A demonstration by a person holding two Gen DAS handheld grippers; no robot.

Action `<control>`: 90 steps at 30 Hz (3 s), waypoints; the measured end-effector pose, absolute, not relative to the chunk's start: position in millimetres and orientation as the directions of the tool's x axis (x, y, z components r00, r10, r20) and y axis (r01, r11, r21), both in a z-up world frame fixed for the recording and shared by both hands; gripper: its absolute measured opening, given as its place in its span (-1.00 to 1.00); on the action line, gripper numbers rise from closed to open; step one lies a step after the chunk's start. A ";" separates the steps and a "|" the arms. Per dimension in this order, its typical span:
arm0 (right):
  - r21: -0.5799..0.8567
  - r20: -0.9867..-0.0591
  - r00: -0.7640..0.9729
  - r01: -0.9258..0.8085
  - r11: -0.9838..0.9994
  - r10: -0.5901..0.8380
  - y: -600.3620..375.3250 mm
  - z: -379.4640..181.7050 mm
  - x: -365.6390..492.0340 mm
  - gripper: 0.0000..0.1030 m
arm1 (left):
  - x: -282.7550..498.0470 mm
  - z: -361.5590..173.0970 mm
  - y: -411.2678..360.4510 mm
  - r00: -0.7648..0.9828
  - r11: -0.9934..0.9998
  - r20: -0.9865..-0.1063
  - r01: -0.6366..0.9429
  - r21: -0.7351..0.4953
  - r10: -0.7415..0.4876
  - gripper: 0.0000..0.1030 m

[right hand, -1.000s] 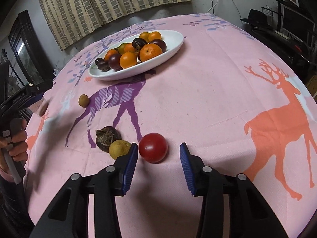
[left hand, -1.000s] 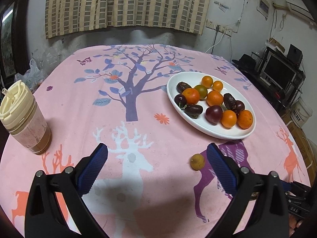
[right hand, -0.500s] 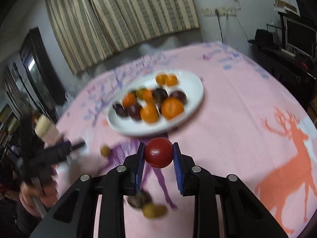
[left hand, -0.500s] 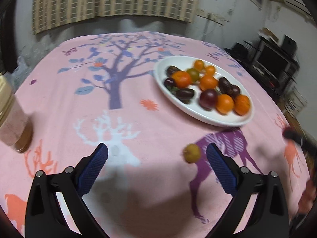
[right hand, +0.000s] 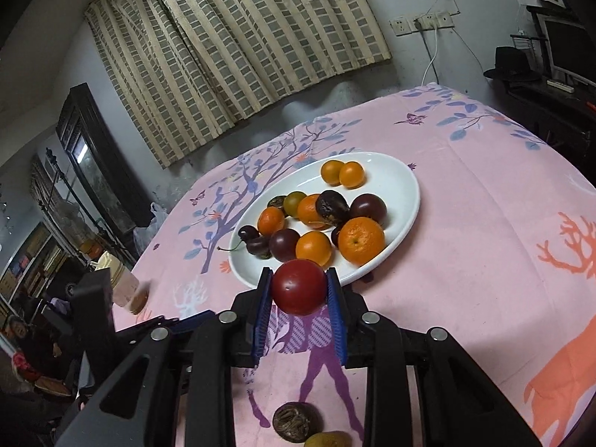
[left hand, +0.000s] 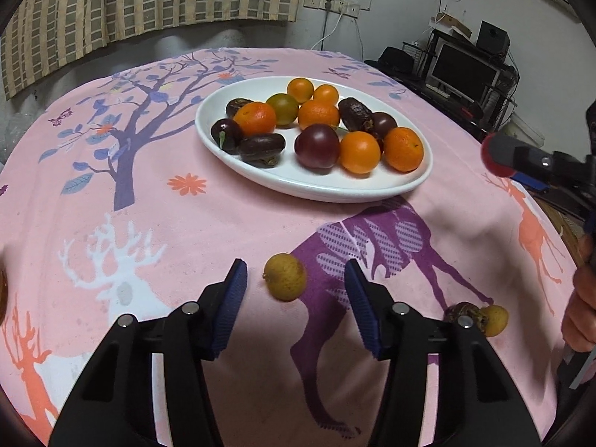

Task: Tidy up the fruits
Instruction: 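Grasp a red tomato with the right tool while the left tool grasps a yellow-green fruit, then place both fruits on the white plate and open both tools, then grasp a small yellow fruit with the right tool while the left tool grasps a dark brown fruit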

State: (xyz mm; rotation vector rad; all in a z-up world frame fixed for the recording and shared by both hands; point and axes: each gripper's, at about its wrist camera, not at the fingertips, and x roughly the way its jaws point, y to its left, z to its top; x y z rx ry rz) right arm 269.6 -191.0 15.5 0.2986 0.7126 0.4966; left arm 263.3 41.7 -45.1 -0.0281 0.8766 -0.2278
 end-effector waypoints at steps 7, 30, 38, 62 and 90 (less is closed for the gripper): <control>0.349 -0.558 0.664 -0.358 0.866 0.499 -180.0 20.5 261.2 -0.41 | 271.2 -53.6 47.3 0.588 0.975 -0.778 0.163 -0.154 -0.221 -0.37; 0.191 -0.636 0.681 -0.316 0.929 0.362 -157.2 17.2 365.5 -0.16 | 378.1 11.4 39.8 0.669 0.989 -0.733 0.028 -0.143 -0.125 0.79; 0.126 -0.634 0.687 -0.360 0.925 0.354 -150.1 25.4 338.7 -0.06 | 317.3 25.7 55.2 0.728 0.986 -0.674 0.013 -0.169 -0.125 0.87; 0.087 -0.756 0.581 -0.369 0.925 0.303 -179.2 -20.6 172.9 0.03 | 217.8 -6.4 63.3 0.692 0.989 -0.715 -0.007 -0.145 -0.100 0.90; -0.002 -0.830 0.503 -0.436 0.900 0.242 -152.8 -37.1 194.6 -0.47 | 221.4 -19.1 50.8 0.648 0.994 -0.756 0.016 -0.107 -0.092 0.91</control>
